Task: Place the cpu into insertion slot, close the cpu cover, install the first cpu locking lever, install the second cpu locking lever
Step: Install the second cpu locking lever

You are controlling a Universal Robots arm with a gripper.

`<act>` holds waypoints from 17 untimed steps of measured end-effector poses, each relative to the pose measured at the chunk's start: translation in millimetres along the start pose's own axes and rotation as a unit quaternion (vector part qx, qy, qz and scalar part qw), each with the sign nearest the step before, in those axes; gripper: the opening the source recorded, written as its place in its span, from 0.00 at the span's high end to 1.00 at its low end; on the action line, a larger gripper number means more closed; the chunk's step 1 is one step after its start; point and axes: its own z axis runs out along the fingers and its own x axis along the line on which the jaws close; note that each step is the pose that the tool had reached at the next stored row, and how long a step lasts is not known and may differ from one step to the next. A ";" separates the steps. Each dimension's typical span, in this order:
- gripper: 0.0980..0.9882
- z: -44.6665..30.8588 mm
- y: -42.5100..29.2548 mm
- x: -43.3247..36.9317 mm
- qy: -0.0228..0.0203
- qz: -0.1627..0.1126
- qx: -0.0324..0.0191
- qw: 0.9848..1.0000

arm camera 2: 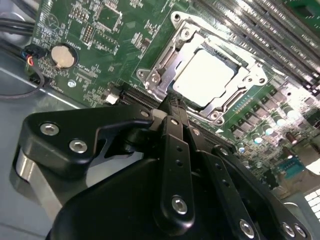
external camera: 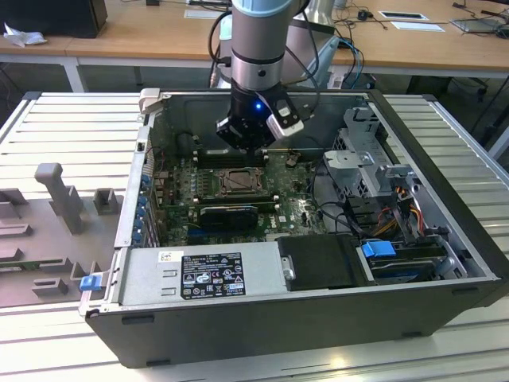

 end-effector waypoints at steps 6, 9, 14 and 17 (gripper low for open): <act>0.99 -7.6 -7.5 0.2 0.000 0.000 0.000 1.000; 0.99 -8.7 -16.0 0.6 0.000 0.000 0.000 1.000; 0.99 -9.3 -30.4 1.3 0.000 0.000 0.000 1.000; 0.99 -7.9 -35.1 1.5 0.000 0.000 0.000 1.000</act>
